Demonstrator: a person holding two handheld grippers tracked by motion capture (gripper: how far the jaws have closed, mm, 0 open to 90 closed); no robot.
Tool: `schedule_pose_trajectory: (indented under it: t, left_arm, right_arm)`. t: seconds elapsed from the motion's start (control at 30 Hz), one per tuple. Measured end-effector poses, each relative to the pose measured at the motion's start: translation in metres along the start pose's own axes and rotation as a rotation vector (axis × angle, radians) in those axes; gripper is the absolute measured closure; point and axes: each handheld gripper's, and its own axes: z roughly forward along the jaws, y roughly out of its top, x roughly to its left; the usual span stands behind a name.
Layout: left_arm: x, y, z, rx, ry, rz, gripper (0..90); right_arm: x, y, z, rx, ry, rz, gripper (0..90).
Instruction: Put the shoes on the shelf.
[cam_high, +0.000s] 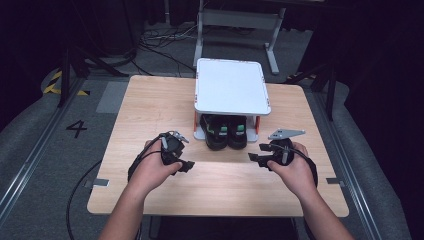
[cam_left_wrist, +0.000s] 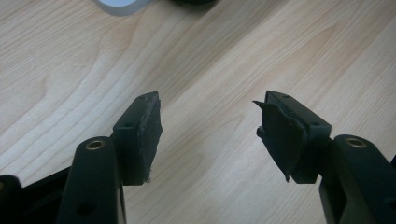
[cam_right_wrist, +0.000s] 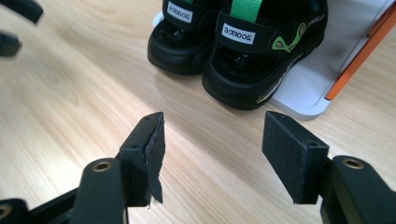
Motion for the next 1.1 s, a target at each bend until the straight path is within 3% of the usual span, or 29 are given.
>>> schedule_pose_trajectory:
  t: [0.1,0.2,0.23,0.3,0.33,0.4,0.43,0.47,0.53,0.6,0.7,0.83,0.93,1.03,1.1]
  left_arm:
    - [-0.008,0.003,0.005,-0.017,-0.024,-0.015,38.6]
    - [-0.012,0.005,0.012,-0.022,-0.018,0.009,42.4]
    - [-0.013,0.005,0.016,-0.030,-0.006,0.028,42.8]
    - [-0.013,0.005,0.022,-0.050,0.038,0.105,42.6]
    - [-0.013,0.005,0.026,-0.066,0.041,0.114,43.3]
    - [-0.014,0.006,0.032,-0.099,-0.001,0.073,46.2]
    - [-0.015,0.006,0.035,-0.098,-0.025,0.027,47.3]
    - [-0.016,0.007,0.037,-0.100,-0.037,0.018,47.8]
    - [-0.018,0.008,0.042,-0.102,-0.017,0.040,48.4]
    - [-0.019,0.010,0.045,-0.089,-0.006,0.011,50.6]
    - [-0.020,0.015,0.052,-0.161,-0.001,-0.017,53.5]
    - [-0.032,0.029,0.065,-0.150,0.008,0.006,62.0]
    - [-0.037,0.034,0.070,-0.129,0.063,0.019,67.3]
    - [-0.038,0.038,0.076,-0.108,0.056,-0.011,78.4]
    - [-0.037,0.042,0.080,-0.106,0.073,-0.023,84.4]
  right_arm:
    - [0.003,-0.009,0.006,0.007,0.024,-0.003,47.8]
    - [0.004,-0.014,0.013,0.015,0.025,-0.031,51.2]
    - [0.004,-0.016,0.015,0.027,0.027,-0.020,52.5]
    - [0.005,-0.018,0.019,0.019,0.028,-0.035,52.5]
    - [0.005,-0.019,0.021,0.011,0.028,-0.031,53.1]
    - [0.006,-0.021,0.024,-0.009,0.029,-0.038,55.6]
    - [0.005,-0.022,0.025,-0.015,0.020,-0.041,57.3]
    - [0.005,-0.023,0.027,-0.023,0.014,-0.044,58.7]
    - [0.003,-0.024,0.029,-0.035,0.002,-0.046,61.5]
    - [0.001,-0.025,0.033,-0.045,0.003,-0.042,63.9]
    - [-0.001,-0.025,0.040,-0.055,0.015,-0.044,65.9]
    - [-0.002,-0.025,0.053,-0.053,0.030,-0.036,67.5]
    - [-0.003,-0.024,0.059,-0.058,0.035,-0.032,69.9]
    - [-0.005,-0.023,0.065,-0.060,0.047,-0.021,75.0]
    - [-0.006,-0.022,0.069,-0.068,0.048,-0.019,79.6]
